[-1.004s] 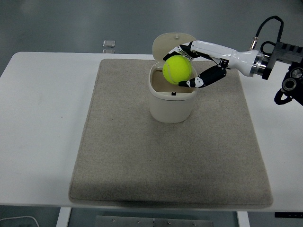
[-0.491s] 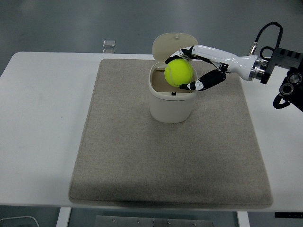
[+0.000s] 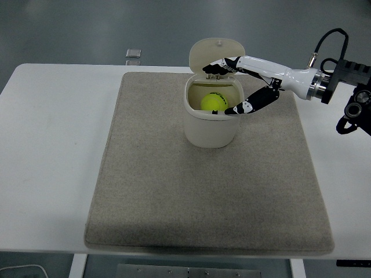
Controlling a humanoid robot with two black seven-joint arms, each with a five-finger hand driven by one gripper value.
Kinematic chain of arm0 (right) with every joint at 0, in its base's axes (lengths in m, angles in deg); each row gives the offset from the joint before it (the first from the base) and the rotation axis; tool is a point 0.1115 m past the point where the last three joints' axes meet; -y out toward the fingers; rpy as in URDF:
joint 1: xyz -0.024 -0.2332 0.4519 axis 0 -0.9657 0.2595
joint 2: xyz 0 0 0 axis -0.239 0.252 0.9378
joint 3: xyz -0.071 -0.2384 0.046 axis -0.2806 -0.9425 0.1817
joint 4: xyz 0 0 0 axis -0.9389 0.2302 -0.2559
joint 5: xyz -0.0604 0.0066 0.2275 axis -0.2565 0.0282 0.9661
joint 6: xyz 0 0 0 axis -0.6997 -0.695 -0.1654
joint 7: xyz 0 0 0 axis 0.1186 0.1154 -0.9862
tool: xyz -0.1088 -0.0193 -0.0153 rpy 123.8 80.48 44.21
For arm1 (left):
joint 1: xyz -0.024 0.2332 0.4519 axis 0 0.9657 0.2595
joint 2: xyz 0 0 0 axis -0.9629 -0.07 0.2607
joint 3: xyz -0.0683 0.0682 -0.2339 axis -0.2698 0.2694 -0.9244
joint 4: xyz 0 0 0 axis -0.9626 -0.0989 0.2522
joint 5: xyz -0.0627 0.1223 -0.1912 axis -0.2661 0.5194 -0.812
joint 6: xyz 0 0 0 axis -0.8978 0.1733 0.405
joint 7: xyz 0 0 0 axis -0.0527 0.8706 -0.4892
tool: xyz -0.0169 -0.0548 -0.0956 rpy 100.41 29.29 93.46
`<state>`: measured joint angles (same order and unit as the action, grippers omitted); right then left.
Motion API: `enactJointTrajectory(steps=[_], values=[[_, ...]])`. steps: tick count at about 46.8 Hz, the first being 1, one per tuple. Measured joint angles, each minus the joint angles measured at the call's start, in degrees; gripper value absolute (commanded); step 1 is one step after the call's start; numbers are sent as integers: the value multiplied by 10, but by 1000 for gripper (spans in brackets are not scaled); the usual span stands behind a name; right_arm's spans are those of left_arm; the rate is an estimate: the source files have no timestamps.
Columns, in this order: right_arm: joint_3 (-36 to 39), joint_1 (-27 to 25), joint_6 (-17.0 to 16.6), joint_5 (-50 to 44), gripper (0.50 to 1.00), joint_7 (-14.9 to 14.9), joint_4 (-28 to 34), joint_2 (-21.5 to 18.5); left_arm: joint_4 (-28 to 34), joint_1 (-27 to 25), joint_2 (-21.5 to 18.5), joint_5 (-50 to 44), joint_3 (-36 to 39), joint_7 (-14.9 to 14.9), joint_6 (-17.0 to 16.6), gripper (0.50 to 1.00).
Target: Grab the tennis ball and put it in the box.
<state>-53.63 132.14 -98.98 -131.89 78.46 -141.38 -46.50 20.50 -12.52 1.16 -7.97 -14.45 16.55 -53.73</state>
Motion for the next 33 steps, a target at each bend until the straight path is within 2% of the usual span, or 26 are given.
enactJointTrajectory(steps=[5, 12, 21, 25, 33], values=[[1, 0, -20, 25, 899, 0, -1, 7, 0, 0, 0, 0, 0, 0, 0, 992], [4, 0, -83, 108, 899, 0, -2, 36, 0, 0, 0, 0, 0, 0, 0, 992], [0, -2, -139, 193, 899, 0, 1, 71, 0, 0, 0, 0, 0, 0, 0, 992], [0, -15, -145, 242, 897, -1, 15, 84, 0, 0, 0, 0, 0, 0, 0, 992], [0, -32, -145, 335, 899, -24, 82, 88, 0, 0, 0, 0, 0, 0, 0, 992]])
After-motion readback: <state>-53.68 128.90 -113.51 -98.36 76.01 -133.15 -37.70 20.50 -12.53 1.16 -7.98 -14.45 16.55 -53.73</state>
